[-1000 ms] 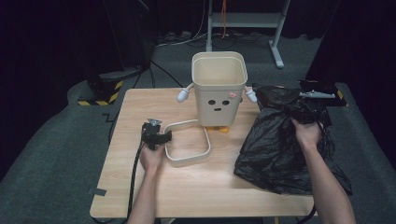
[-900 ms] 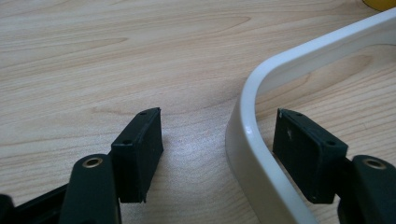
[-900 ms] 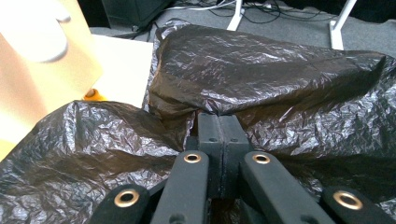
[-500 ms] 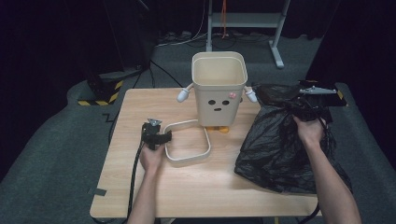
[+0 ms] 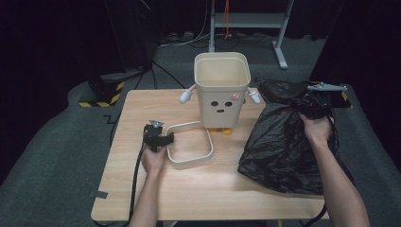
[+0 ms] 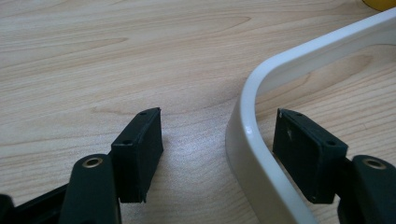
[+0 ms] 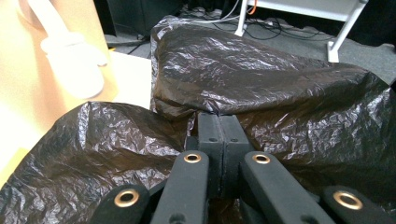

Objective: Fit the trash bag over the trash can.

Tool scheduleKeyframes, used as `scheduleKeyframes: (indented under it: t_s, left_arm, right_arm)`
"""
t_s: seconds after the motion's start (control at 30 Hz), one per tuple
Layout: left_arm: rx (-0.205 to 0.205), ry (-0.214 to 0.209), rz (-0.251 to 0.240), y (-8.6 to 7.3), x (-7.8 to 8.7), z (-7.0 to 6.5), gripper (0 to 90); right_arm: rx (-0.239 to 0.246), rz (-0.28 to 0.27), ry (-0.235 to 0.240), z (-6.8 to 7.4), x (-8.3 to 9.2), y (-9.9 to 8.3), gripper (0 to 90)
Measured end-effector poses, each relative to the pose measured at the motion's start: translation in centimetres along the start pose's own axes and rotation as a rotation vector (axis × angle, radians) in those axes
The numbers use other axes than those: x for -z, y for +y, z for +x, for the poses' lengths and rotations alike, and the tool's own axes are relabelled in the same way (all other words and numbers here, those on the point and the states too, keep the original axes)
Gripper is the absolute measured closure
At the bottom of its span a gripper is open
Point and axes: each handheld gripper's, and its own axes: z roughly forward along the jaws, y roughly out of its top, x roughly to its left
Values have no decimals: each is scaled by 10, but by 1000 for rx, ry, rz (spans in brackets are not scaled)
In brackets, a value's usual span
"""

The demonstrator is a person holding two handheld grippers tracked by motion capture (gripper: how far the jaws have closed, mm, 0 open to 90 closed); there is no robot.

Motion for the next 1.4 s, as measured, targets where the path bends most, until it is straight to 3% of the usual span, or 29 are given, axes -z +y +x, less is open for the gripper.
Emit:
scheduleKeyframes:
  t_s: [0.6, 1.4]
  left_arm:
    - [-2, 0, 2, 0, 0, 0, 329]
    - [-2, 1, 2, 0, 0, 0, 330]
  right_arm:
    - [21, -42, 26, 6, 18, 22, 899]
    - [38, -103, 114, 24, 31, 51, 899]
